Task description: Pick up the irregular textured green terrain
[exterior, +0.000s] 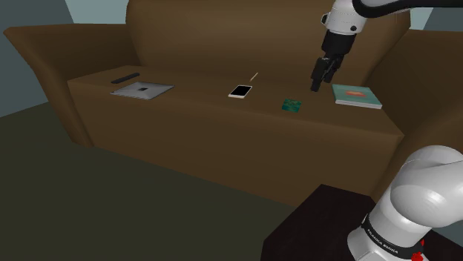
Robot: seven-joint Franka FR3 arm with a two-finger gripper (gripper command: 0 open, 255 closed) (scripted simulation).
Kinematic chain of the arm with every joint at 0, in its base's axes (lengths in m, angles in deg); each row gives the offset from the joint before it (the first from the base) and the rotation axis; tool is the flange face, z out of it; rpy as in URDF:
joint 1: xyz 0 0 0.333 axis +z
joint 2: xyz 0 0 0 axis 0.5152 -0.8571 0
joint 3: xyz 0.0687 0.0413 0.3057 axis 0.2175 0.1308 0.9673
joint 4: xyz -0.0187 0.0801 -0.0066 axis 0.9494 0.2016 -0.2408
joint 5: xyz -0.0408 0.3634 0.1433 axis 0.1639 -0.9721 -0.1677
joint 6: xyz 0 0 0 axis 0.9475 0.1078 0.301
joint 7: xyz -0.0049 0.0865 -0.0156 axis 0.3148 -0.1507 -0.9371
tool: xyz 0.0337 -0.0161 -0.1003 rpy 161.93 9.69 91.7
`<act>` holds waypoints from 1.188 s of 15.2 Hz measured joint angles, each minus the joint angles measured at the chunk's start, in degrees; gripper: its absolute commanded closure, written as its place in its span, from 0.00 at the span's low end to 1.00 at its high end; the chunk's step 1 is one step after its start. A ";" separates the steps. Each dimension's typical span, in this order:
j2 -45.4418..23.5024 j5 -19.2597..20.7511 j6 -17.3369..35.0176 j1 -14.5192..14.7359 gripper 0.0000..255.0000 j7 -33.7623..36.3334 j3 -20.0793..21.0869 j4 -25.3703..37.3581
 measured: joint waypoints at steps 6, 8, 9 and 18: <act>-7.01 -0.85 7.26 0.09 0.00 -1.95 -3.42 0.99; -9.96 -1.69 10.20 0.35 0.00 -2.73 -4.73 1.64; -11.87 -2.12 11.87 0.45 0.00 -3.45 -5.69 2.18; -25.56 -7.28 22.80 1.89 0.00 -8.53 -11.06 6.51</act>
